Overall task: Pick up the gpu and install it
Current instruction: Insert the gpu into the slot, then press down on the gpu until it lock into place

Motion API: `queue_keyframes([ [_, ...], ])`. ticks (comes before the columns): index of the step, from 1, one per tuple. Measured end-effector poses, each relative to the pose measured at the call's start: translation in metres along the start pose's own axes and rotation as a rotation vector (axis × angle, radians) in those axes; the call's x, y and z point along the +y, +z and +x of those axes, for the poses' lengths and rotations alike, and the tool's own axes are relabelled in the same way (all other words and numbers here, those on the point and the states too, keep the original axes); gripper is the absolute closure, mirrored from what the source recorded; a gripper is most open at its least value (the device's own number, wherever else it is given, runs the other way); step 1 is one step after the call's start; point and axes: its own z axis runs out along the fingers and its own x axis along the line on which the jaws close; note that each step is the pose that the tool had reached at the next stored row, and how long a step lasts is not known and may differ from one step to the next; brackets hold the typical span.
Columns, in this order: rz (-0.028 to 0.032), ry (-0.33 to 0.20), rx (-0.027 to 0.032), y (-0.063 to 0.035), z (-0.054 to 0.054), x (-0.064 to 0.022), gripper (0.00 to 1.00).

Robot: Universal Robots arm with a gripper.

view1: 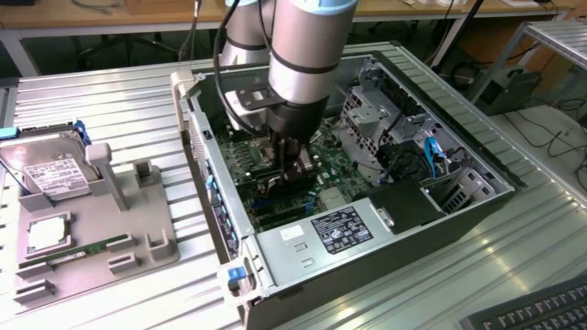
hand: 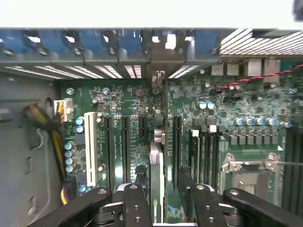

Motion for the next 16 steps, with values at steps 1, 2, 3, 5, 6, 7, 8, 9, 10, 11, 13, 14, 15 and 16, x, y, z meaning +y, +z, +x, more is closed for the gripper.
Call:
queue_keyframes([
  [1,0.0001,0.000,-0.0001,-0.0086,0.000,-0.0002,0.60],
  [2,0.0001,0.000,-0.0002,-0.0167,-0.001,-0.0004,0.62],
  [3,0.0001,0.000,-0.0001,-0.0196,-0.001,-0.0005,0.68],
  [5,0.0001,0.000,-0.0002,-0.0207,-0.001,-0.0005,0.75],
  [6,0.0001,0.000,-0.0003,-0.0207,-0.001,-0.0005,0.80],
  [7,0.0001,0.000,-0.0003,-0.0207,-0.001,-0.0005,0.87],
  [8,0.0001,0.000,-0.0003,-0.0207,-0.001,-0.0005,0.87],
  [9,0.0001,0.000,-0.0001,-0.0208,-0.001,-0.0005,0.89],
  [10,0.0001,0.000,-0.0001,-0.0208,-0.001,-0.0005,0.89],
  [11,0.0001,0.000,-0.0001,-0.0208,-0.001,-0.0005,0.89],
  [13,0.0001,0.000,-0.0001,-0.0208,-0.001,-0.0005,0.89],
  [14,0.0001,0.000,-0.0001,-0.0208,-0.001,-0.0005,0.89],
  [15,0.0001,0.000,-0.0001,-0.0208,-0.001,-0.0005,0.89],
  [16,0.0001,0.000,-0.0002,-0.0208,-0.001,-0.0005,0.89],
])
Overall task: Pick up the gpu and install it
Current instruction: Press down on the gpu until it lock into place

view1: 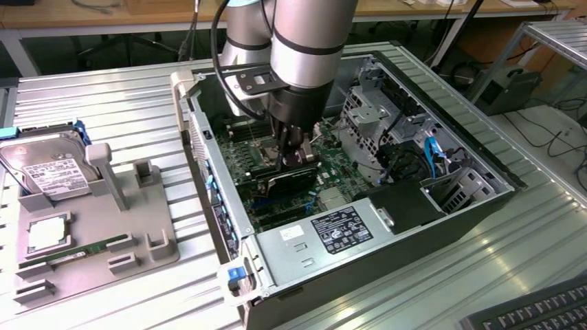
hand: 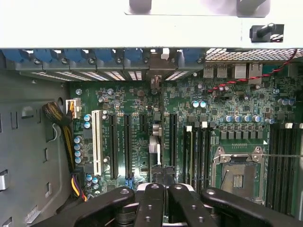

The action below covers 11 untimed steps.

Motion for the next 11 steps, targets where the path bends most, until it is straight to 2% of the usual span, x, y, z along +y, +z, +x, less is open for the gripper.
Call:
queue_keyframes([
  [7,-0.0001,0.000,0.0003,0.0009,0.0000,0.0002,0.89],
  [11,0.0000,0.000,0.0001,0.0065,0.0001,0.0018,0.89],
])
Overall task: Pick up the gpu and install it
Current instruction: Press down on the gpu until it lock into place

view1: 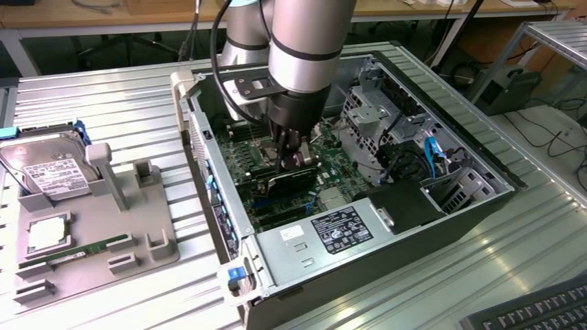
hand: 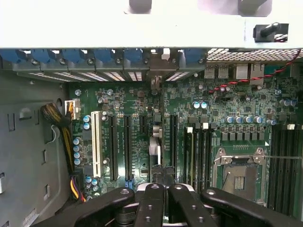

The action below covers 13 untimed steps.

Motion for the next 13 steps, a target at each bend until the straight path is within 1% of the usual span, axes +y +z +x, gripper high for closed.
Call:
queue_keyframes([
  [3,-0.0003,-0.001,0.0000,0.0044,-0.001,0.0005,0.89],
  [4,-0.0014,-0.002,0.0000,0.0055,-0.002,0.0005,0.89],
  [5,-0.0043,-0.003,-0.0001,0.0068,-0.002,0.0005,0.89],
  [7,-0.0184,-0.008,-0.0001,0.0088,-0.003,0.0007,0.89],
  [9,-0.0259,-0.011,-0.0002,0.0101,-0.004,0.0007,0.89],
  [11,-0.0291,-0.013,-0.0002,0.0124,-0.004,0.0008,0.89],
  [13,-0.0309,-0.015,0.0000,0.0155,-0.004,0.0008,0.89],
])
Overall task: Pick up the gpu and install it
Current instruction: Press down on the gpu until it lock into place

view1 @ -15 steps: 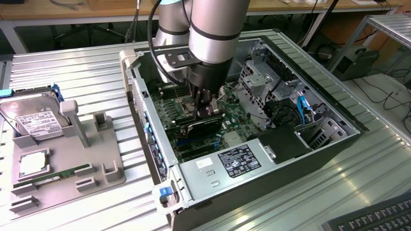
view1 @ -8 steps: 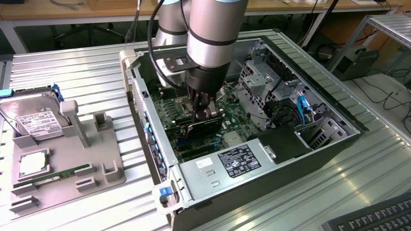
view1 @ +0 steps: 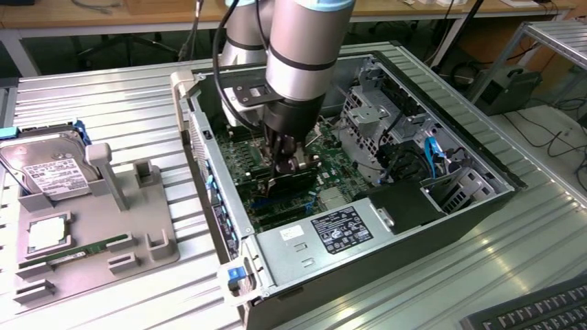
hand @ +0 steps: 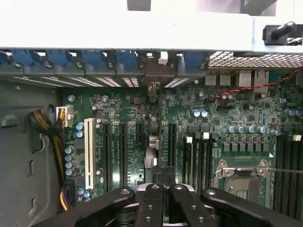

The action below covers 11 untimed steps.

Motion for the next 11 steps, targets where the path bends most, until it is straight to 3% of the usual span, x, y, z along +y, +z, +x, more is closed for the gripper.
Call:
queue_keyframes([
  [4,-0.0072,-0.004,0.0004,0.0065,0.000,-0.0001,0.89],
  [7,-0.0182,-0.008,0.0008,0.0104,0.001,0.0000,0.89],
  [8,-0.0187,-0.008,-0.0021,0.0065,0.000,-0.0001,0.89],
  [11,-0.0206,-0.008,-0.0001,-0.0088,-0.001,0.0000,0.89],
])
